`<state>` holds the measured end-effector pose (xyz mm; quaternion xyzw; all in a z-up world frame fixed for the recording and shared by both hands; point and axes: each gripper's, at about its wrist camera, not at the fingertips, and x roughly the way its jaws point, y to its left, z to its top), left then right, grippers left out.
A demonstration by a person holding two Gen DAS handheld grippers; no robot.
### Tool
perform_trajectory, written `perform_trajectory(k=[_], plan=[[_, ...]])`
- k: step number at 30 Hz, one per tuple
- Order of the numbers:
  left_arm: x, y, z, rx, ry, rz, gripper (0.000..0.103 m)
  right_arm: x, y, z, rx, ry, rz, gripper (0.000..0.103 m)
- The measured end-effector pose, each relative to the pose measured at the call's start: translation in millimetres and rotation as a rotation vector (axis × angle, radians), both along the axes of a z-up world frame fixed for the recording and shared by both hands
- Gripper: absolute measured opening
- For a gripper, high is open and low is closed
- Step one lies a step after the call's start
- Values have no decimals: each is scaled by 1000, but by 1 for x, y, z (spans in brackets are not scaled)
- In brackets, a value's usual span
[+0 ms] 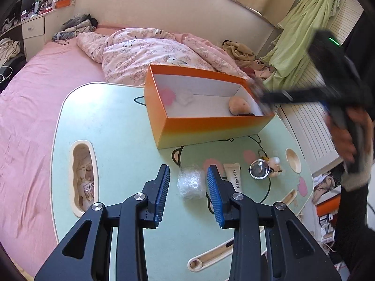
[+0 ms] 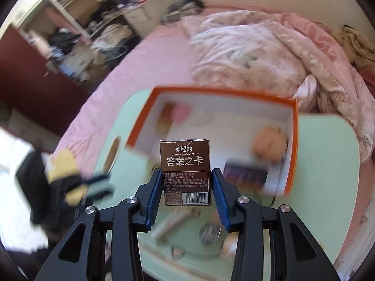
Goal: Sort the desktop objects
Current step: 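Lower the brown card box onto the table and open the right gripper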
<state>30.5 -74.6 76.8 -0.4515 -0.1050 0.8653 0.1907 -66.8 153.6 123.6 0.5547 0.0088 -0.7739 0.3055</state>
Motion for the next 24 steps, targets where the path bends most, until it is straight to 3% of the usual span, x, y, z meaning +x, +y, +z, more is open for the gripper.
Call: perform_trajectory(k=[3,8,15,24], plan=[[-5,3,5,3,3,-2,35,48,-4,-14,24,-24,80,41],[-22,21,12,-48,-18,-36,36,84,-16,-69,219,-40,122,41],[-66,53,29,22,-82,-132,36,87,-20,-90,210,-62,112,41],[-136,108,16,-104,-154,-173,36,82,-16,-93,187,-27,93,41]])
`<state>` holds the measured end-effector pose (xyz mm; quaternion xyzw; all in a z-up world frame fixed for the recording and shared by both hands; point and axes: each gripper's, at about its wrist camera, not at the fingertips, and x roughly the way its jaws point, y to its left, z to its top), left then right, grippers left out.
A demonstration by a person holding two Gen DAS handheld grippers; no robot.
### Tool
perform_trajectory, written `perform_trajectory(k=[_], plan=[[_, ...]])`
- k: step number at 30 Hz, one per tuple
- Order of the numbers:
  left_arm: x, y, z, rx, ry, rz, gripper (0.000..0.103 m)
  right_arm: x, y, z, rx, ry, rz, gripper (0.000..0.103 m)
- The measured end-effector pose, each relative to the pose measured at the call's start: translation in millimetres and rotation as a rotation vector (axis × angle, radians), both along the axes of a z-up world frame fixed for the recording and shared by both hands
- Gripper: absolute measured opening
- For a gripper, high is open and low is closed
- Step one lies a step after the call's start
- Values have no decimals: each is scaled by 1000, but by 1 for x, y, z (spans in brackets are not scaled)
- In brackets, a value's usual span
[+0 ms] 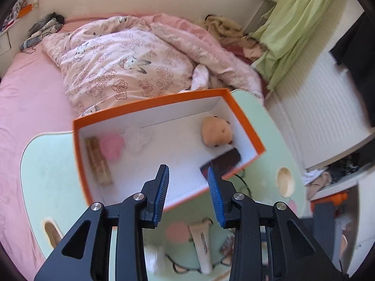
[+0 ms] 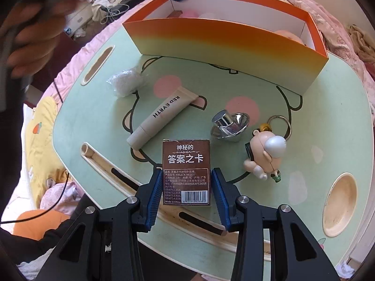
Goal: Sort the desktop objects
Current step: 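Lower the brown card box onto the table and open the right gripper, then grasp the tan plush ball in the box with the left gripper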
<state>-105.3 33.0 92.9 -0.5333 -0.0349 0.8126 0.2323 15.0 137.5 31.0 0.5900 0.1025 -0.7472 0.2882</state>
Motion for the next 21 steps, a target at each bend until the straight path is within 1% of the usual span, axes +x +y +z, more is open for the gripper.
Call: perform_trajectory(k=[2,3,5,6,7,10,13,16,19,21], plan=[[-11,15,-8,-6,-24,-17,36,3,2,-1,-19,9,1,42],[-17,23,-12,-2,-38,-24,36,4,3,-1,-29,14,1,44],[-24,36,-18,-3,-53,-37,36,5,9,1,-69,15,-11,54],[-27,44,-21,-8,-59,-46,36,6,13,4,-100,18,-20,61],[-30,52,-24,-11,-64,-59,36,9,18,7,-132,30,-26,65],[-37,70,-33,-7,-87,-91,36,16,34,17,-222,57,-49,67],[-45,85,-42,-29,-105,-85,36,17,47,26,-318,53,-79,67],[-51,97,-47,-42,-111,-99,36,20,56,31,-352,64,-98,67],[-57,104,-50,-79,-82,-91,36,21,66,34,-378,64,-116,67],[-62,105,-54,-76,-90,-88,36,22,70,35,-386,64,-122,67]])
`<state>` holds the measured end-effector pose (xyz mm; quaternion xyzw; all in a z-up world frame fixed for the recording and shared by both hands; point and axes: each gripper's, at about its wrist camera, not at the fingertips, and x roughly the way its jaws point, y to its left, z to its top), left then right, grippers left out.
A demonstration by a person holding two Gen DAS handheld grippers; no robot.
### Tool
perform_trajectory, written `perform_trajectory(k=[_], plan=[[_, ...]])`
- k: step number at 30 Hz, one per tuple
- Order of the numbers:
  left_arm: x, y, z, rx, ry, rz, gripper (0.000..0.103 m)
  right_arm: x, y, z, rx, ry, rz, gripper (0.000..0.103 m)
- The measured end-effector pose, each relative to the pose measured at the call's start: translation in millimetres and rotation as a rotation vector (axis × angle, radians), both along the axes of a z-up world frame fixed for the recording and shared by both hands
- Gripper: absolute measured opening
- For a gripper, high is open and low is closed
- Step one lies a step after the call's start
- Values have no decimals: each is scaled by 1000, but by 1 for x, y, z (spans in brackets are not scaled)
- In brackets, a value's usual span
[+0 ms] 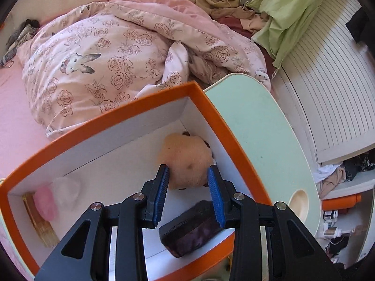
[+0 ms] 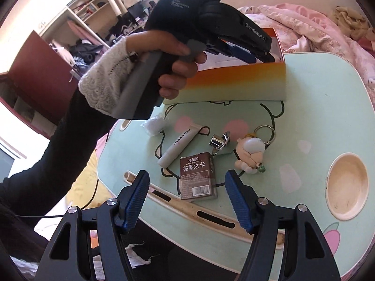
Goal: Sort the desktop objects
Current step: 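Grasp the tan plush ball in the box with the left gripper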
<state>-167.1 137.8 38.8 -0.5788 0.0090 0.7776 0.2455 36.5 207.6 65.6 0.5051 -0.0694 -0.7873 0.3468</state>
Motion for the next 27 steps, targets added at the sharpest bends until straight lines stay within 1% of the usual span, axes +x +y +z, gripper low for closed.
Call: perform_trajectory(k=[1,2,3,4,6,8,11,14,17,19,22,25,27], plan=[[-1,0,-1,2,0,-1,37,0,1,0,-1,0,-2,67],[-3,0,-1,-3,1,-6,40,0,0,-1,0,-4,-5,67],[-4,1,-1,-13,0,-7,44,0,2,-1,0,-6,-4,67],[-6,0,-2,-23,-6,0,50,1,4,-1,0,-9,-3,67],[-9,-2,-3,-7,-17,12,50,2,5,-2,-2,-14,1,67],[-11,-3,-5,8,-17,23,53,2,6,-3,-9,-19,6,67],[-14,0,-7,5,-2,30,56,3,5,-6,-14,-29,6,67],[-15,4,-9,0,13,14,56,4,6,-8,-11,-37,0,67],[-12,3,-9,-3,9,-5,48,4,7,-10,-8,-43,-9,67],[-9,1,-6,15,11,-19,47,3,8,-10,-7,-45,-13,67],[1,-9,9,41,61,-24,47,4,9,-10,-5,-44,-20,67],[13,-26,31,85,97,-17,47,5,8,-8,0,-40,-19,67],[27,-44,52,123,132,-14,47,5,7,-7,6,-36,-18,67]])
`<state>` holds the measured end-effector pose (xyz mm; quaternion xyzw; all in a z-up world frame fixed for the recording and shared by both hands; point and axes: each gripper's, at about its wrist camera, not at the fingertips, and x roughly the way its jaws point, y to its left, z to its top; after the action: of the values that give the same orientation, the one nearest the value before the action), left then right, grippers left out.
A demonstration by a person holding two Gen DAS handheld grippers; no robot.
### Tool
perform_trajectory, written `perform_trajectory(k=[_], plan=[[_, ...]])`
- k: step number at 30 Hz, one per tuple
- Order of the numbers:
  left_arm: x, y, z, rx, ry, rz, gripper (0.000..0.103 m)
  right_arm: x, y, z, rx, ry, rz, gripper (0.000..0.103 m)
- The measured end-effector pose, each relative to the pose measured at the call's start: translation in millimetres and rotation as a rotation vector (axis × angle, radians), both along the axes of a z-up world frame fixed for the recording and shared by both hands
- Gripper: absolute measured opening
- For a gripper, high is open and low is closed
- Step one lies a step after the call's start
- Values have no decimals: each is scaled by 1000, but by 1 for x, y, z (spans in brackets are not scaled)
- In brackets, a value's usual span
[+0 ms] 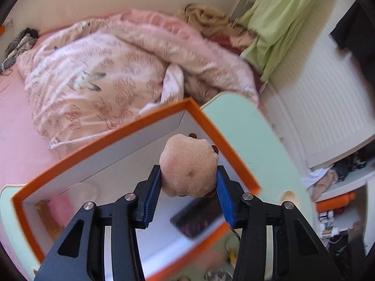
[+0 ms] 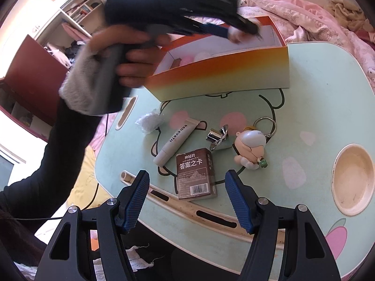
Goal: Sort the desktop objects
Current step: 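Grasp the tan plush ball in the box with the left gripper, then carry the plush ball to the table with left while right reaches into the box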
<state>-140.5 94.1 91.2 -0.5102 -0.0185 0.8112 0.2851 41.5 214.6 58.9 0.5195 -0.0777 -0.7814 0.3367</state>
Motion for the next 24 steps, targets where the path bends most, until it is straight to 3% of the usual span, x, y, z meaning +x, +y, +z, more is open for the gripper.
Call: perform_trajectory(k=[6,15,18,24], plan=[[65,-58,30,68,79,3,47,1,0,5,-3,13,-4,67],[153,-122,-18,88,14,94,47,-13,12,15,0,11,-90,67],[171,-127,-34,16,14,116,47,-19,13,19,29,16,-109,67],[204,-140,-32,25,31,107,48,-56,9,51,131,52,-136,67]])
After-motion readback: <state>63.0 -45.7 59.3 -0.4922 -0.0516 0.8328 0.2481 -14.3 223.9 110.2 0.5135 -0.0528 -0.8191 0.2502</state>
